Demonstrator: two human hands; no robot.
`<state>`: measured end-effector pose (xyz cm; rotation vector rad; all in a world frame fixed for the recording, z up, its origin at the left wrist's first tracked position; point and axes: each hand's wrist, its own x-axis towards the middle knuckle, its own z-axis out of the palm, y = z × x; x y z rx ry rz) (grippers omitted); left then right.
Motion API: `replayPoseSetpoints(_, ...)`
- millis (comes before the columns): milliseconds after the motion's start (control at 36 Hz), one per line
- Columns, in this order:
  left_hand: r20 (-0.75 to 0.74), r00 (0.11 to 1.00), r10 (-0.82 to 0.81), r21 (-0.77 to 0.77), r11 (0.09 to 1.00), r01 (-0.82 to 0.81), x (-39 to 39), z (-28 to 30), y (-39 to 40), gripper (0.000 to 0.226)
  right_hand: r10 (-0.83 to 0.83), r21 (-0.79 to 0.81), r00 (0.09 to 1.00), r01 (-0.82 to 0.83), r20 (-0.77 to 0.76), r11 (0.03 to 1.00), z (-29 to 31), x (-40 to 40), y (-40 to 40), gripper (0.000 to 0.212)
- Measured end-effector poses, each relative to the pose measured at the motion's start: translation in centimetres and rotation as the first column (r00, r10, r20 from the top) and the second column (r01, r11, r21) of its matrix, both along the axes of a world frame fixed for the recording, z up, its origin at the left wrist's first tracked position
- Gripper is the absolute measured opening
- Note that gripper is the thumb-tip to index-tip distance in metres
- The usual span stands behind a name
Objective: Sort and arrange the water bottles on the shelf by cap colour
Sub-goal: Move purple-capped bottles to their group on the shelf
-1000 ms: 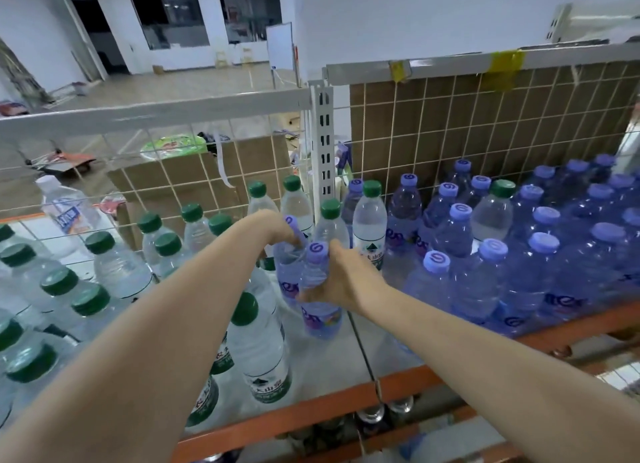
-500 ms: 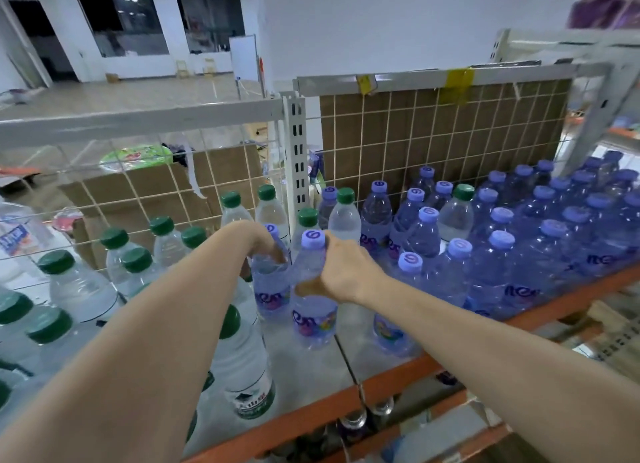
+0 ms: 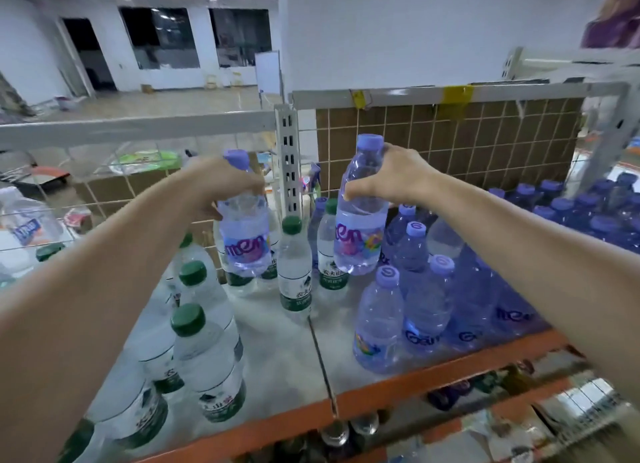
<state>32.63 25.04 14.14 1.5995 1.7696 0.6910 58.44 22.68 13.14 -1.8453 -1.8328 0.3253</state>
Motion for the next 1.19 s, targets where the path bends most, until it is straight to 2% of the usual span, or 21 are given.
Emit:
replayPoseSetpoints(83,0.034,0.999,0.009,0.009,1.0,-0.009,0.8,1.6,-1.1,0.064,0.007,-0.036,1.0,-0.006,0.028,0.999,-1.0,1.6,1.4,0.065)
replayPoseSetpoints(167,0.003,1.0,0.017,0.075,0.997,-0.017,1.8,2.7,-2.2,0.04,0.028,-0.095,0.996,-0.02,0.083,0.995,-2.0,2.6,2.5,0.056)
replayPoseSetpoints(278,-0.088,0.996,0.019,0.049,0.999,-0.015,3.3,3.1,-3.6,0.045,0.088,-0.189,0.992,-0.07,0.086,0.979,-2.9,3.6,3.5,0.081)
replayPoseSetpoints(306,-0.106,0.994,0.019,0.034,0.999,-0.015,3.7,3.0,-4.0,0.042,0.105,-0.203,0.991,-0.086,0.085,0.975,-3.2,4.0,3.8,0.081)
replayPoseSetpoints(444,-0.128,0.989,0.073,0.053,0.996,-0.066,6.3,1.4,-5.1,0.037,0.215,-0.254,0.975,-0.195,0.054,0.947,-3.8,5.4,4.5,0.054)
replayPoseSetpoints(528,-0.195,0.974,0.111,0.06,0.993,-0.102,8.2,-0.2,-5.4,0.043,0.303,-0.309,0.95,-0.269,0.069,0.912,-4.3,5.8,4.8,0.048)
replayPoseSetpoints(667,-0.267,0.959,0.091,0.054,0.995,-0.079,11.0,-3.9,-5.1,0.038,0.379,-0.397,0.921,-0.316,0.088,0.862,-5.2,5.6,5.7,0.039)
replayPoseSetpoints(917,-0.341,0.937,-0.082,-0.003,0.996,0.086,14.5,-9.9,-3.6,0.043,0.417,-0.562,0.904,-0.298,0.093,0.772,-6.1,5.8,7.5,0.05)
replayPoseSetpoints(1000,-0.363,0.921,-0.141,-0.027,0.99,0.141,15.1,-10.7,-3.1,0.036,0.441,-0.591,0.892,-0.304,0.098,0.747,-6.2,6.0,8.1,0.046)
replayPoseSetpoints(1194,-0.414,0.865,-0.283,-0.079,0.958,0.276,15.9,-11.9,-2.0,0.024,0.454,-0.644,0.88,-0.266,0.142,0.718,-7.4,6.4,8.5,0.052)
